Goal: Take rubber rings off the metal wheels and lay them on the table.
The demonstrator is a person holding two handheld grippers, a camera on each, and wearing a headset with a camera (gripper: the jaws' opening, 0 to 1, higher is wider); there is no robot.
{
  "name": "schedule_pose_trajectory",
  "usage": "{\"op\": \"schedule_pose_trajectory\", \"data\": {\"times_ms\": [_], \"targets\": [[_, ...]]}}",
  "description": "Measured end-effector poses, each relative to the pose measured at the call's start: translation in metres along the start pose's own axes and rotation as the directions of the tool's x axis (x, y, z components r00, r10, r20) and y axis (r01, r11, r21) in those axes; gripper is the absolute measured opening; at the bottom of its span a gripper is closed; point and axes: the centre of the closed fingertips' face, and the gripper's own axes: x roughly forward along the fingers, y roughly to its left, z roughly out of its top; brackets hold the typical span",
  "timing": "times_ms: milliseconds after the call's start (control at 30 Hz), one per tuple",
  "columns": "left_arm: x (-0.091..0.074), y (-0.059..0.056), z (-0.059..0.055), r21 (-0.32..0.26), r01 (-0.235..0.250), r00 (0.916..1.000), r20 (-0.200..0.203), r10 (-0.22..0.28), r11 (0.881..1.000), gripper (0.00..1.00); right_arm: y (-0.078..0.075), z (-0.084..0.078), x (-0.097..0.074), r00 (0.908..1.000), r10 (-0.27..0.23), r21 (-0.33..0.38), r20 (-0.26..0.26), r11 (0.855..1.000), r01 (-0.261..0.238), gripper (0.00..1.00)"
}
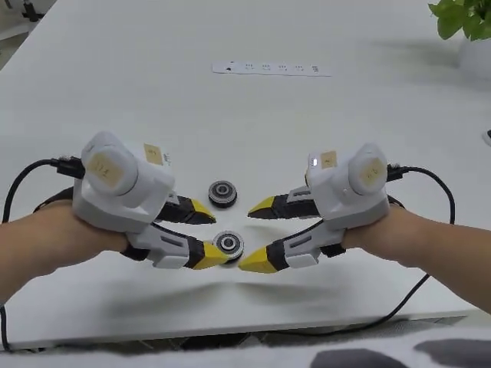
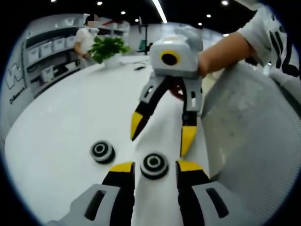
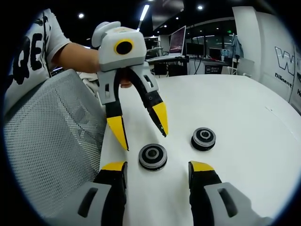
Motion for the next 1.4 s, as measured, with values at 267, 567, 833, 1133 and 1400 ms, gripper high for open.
{"op": "schedule_pose_trajectory", "data": {"times_ms": [267,567,833,1133,1400], "targets": [[0.009,-0.003,-0.002,0.011,0.018,0.9997,-0.016,-0.018,1.000,0.28,0.001,-0.002,0.001,1.0000,0.004,0.001,-0.003,1.000,-0.004,0.49],[0.014,0.001,-0.005,0.036,-0.010,0.9995,-0.028,0.011,0.999,0.17,0.000,-0.004,0.001,1.0000,0.000,0.010,-0.004,1.000,0.000,0.49],[0.016,0.003,-0.006,0.057,-0.030,0.9994,-0.015,0.031,0.998,0.14,0.000,-0.003,0.002,1.0000,-0.001,0.012,-0.003,1.000,0.001,0.48],[0.016,0.004,-0.006,0.041,-0.038,0.9991,0.020,0.037,0.998,0.14,0.004,-0.002,0.006,1.0000,0.003,0.016,-0.001,1.000,-0.003,0.46],[0.015,0.003,-0.006,0.050,-0.040,0.9988,0.032,0.038,0.998,0.15,0.005,-0.001,0.010,1.0000,-0.002,0.029,0.004,1.000,0.002,0.42]]}}
